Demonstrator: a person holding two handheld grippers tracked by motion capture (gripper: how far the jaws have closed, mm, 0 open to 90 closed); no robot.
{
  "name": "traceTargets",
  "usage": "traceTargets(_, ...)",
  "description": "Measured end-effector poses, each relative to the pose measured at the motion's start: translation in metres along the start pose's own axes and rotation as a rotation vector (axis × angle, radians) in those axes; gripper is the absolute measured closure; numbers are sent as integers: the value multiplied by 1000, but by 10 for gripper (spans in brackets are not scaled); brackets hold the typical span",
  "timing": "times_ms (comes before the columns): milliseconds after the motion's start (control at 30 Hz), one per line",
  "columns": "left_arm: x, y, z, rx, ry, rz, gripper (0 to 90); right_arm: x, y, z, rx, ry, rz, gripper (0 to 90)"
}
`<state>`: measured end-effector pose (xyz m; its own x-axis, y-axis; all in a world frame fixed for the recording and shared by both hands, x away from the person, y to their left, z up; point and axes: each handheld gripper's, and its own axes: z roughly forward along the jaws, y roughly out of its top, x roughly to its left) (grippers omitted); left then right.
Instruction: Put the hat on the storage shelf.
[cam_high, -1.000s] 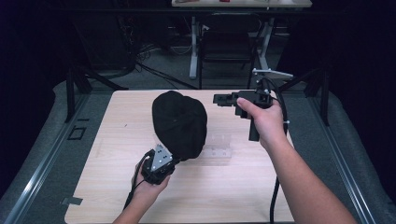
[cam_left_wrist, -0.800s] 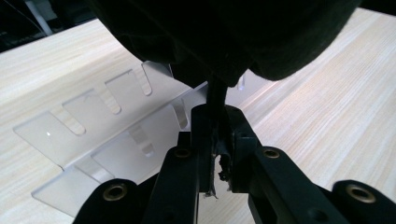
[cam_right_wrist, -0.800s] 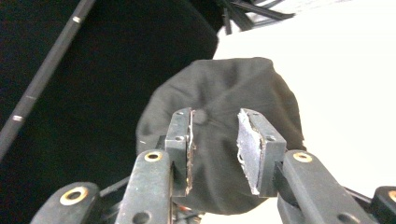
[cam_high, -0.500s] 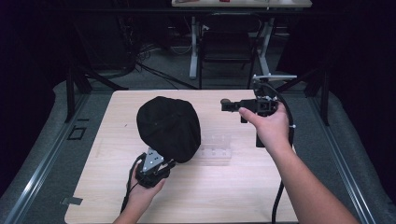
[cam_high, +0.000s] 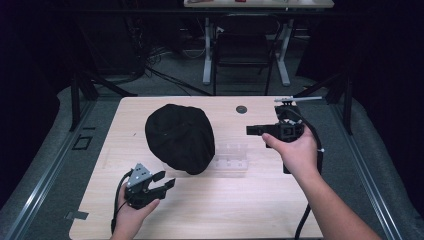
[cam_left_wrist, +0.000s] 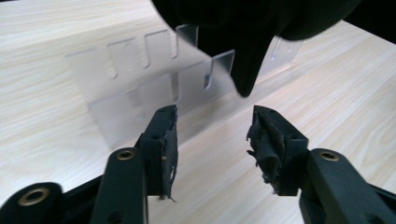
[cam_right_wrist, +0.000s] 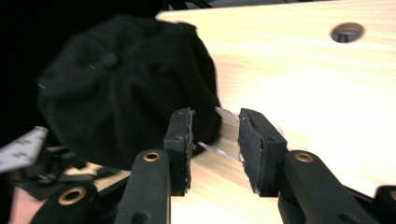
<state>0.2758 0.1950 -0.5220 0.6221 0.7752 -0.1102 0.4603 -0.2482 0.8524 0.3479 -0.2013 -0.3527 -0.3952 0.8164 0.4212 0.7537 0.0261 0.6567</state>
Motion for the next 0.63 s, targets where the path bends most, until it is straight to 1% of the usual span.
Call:
traceTargets(100, 8, -8, -4, -17, -6, -34, 480, -3, -9, 1, 12, -31, -25, 640)
traceTargets(133, 10, -10, -4, -24, -9, -40, 477, -5, -13, 2, 15, -44, -39, 640)
traceTargets(167, 12, -13, -4, -27, -7, -49, 473, -5, -15, 2, 23, -57, -40, 639)
traceTargets(200, 12, -13, -4, -27, -7, -49, 472, -6, -18, 3, 21, -62, -52, 639)
traceTargets(233, 15, -17, -2, -32, -2, -52, 472, -8, -23, 3, 25, -73, -58, 638)
traceTargets(333, 17, -21, -2, -15, -1, -41, 467, -11, -32, 6, 41, -97, -73, 638)
traceTargets(367, 17, -22, -1, -26, 4, -40, 460, -13, -36, 7, 40, -106, -82, 638)
traceTargets(400, 18, -23, -2, -18, 9, -41, 454, -14, -40, 8, 37, -108, -91, 638)
traceTargets(433, 18, -25, -1, -25, 17, -48, 445, -16, -44, 10, 56, -120, -93, 637)
traceTargets(467, 18, -26, 0, -19, 19, -51, 437, -17, -47, 12, 79, -145, -109, 635)
traceTargets(500, 18, -26, 0, -15, 19, -49, 435, -18, -50, 13, 73, -154, -123, 632)
traceTargets(533, 18, -27, 1, -10, 15, -54, 436, -19, -54, 14, 67, -151, -124, 632)
traceTargets(567, 17, -27, 2, -13, 16, -50, 435, -20, -58, 15, 77, -150, -124, 633)
traceTargets(600, 17, -27, 2, -14, 15, -46, 436, -22, -62, 15, 85, -162, -139, 632)
traceTargets(633, 16, -27, 3, -15, 17, -40, 436, -22, -65, 16, 77, -164, -144, 631)
